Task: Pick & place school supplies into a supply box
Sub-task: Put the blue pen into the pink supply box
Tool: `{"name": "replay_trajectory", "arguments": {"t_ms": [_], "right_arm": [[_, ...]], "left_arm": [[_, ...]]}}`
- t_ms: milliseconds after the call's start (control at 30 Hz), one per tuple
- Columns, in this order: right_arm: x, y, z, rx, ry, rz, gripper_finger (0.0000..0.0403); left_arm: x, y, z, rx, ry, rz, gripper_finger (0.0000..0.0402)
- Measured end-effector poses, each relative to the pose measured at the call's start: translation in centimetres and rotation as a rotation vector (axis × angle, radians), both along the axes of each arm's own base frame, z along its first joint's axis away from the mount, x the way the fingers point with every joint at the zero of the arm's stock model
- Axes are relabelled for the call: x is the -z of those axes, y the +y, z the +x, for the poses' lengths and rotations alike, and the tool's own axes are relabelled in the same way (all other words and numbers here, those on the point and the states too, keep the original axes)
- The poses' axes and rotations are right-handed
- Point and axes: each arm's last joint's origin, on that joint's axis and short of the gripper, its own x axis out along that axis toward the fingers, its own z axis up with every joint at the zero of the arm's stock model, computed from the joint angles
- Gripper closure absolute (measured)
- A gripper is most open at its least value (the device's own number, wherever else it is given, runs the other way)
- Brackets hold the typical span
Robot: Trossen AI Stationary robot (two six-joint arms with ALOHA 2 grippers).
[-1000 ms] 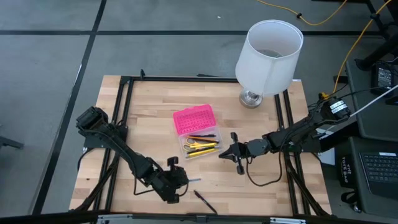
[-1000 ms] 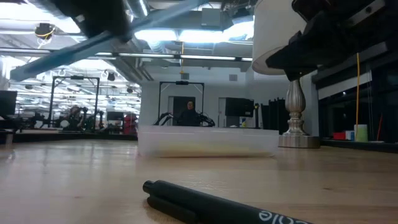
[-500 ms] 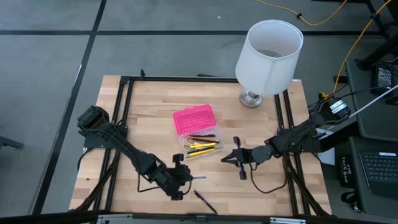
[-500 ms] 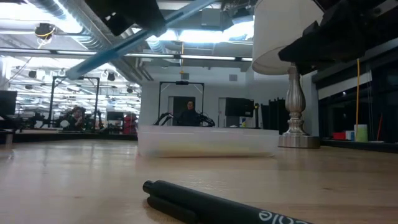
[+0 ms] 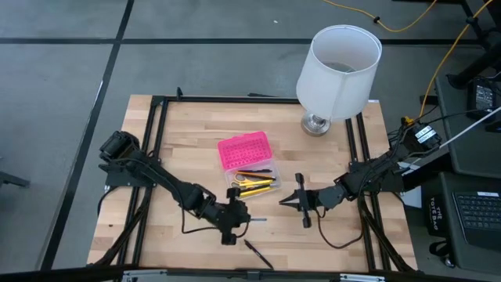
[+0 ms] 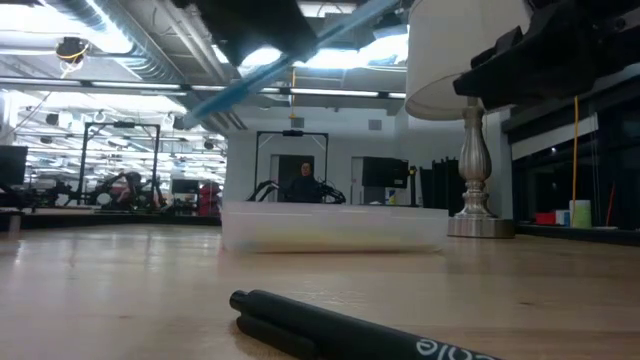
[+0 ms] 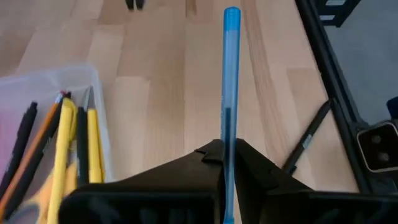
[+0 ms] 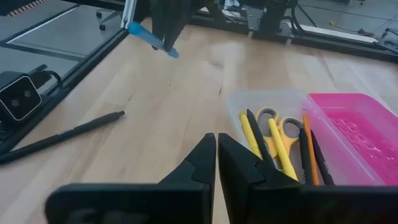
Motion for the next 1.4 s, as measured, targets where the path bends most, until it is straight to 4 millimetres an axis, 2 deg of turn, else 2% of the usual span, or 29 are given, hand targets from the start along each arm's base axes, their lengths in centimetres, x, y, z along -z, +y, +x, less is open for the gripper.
{"name": "replay_trajectory", "arguments": {"t_ms": [433, 633, 800, 1067, 1400], "right_arm": [[0.4, -0.6, 0.1, 0.02, 0.044, -0.027, 0.038], [0.6, -0.6, 0.0, 0.021, 0.06, -0.035, 0.038], [0.6, -0.6, 0.0, 0.021, 0.061, -0.036, 0.038], [0.6, -0.6, 0.0, 0.011, 0.059, -0.065, 0.0379], [0.6, -1.8, 0.6, 0.063, 0.061, -0.059, 0.0379]], "left_arm": [[0.1, 7.0, 2.9, -0.018, 0.03, 0.062, 0.0393], [0.5, 10.2, 3.2, -0.09, 0.093, 0.086, 0.0394], [1.5, 12.1, 3.3, -0.156, 0.177, 0.086, 0.0393], [3.4, 13.3, 3.6, -0.213, 0.256, 0.084, 0.039], [3.4, 13.4, 3.6, -0.227, 0.256, 0.11, 0.0389]]}}
